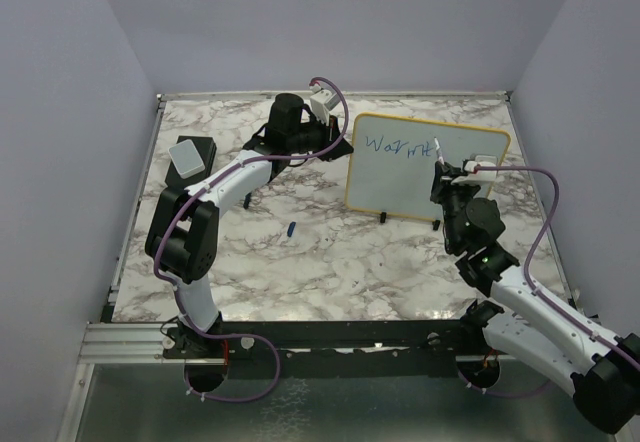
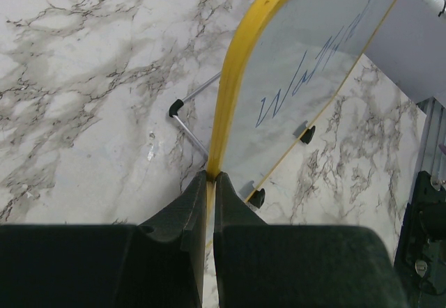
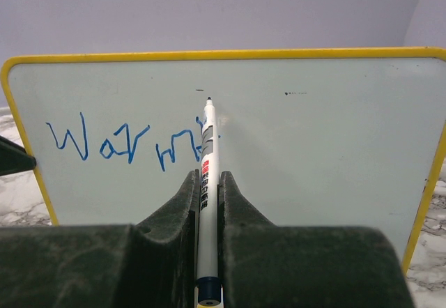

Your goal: Write a sentence on the whiteboard

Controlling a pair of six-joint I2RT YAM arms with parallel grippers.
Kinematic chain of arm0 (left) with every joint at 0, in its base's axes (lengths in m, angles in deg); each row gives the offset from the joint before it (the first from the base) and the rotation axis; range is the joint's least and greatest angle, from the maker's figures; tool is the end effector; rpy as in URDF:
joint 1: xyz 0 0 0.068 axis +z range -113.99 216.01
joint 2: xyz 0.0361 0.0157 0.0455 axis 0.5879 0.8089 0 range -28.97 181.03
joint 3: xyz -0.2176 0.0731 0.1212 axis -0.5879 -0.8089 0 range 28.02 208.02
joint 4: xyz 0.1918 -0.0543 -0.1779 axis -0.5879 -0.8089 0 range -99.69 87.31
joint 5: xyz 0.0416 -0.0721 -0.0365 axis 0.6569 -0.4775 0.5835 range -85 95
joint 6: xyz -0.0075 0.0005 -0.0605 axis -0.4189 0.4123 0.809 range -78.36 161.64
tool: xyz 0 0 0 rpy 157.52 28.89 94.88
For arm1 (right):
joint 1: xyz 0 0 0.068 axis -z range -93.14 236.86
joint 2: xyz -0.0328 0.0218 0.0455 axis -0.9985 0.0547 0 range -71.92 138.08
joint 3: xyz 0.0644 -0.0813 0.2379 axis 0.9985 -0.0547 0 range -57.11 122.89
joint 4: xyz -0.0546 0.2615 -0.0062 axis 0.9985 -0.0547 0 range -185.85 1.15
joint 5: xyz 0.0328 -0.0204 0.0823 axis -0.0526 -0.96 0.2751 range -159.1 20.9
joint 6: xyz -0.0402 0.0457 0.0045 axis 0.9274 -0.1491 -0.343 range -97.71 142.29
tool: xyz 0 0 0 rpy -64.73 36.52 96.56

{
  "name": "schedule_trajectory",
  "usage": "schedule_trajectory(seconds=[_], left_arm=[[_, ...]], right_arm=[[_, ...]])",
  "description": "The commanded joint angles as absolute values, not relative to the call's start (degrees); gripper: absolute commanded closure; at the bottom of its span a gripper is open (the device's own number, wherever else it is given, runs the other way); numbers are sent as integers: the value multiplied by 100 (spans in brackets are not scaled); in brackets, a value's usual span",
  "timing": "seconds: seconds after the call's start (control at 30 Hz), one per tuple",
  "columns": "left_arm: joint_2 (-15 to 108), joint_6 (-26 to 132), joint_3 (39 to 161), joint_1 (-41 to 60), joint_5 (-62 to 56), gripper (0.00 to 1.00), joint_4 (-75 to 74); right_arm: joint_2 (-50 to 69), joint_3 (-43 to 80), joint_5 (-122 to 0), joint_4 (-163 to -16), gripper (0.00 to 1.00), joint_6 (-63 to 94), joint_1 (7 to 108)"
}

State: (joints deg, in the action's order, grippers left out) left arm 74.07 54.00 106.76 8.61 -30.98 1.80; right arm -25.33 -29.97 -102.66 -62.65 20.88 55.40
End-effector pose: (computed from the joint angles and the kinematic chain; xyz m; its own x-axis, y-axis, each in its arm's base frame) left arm 0.3732 -0.2236 0.2711 -0.4788 0.0531 -0.8763 0.7787 0.4867 -0.3959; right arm 0.1974 0.0914 0.2814 0.1010 0.0857 -0.9912 0.0309 0.9955 0.0892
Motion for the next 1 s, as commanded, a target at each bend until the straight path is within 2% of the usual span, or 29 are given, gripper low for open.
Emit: schedule_trajectory(seconds=[0.0, 0.4, 0.97], left_arm=[[7085, 5318, 10719, 840, -3253, 95, 252], [7070, 5311, 10704, 845, -3244, 95, 258], [7087, 5294, 10711, 841, -3242, 95, 249]], right_arm=[[-2427, -2822, -10471, -6024, 99, 2173, 5622], [-2475, -2828, -10654, -6306, 99, 2053, 5733], [-2596, -3156, -10312, -7239, 99, 1175, 5734]])
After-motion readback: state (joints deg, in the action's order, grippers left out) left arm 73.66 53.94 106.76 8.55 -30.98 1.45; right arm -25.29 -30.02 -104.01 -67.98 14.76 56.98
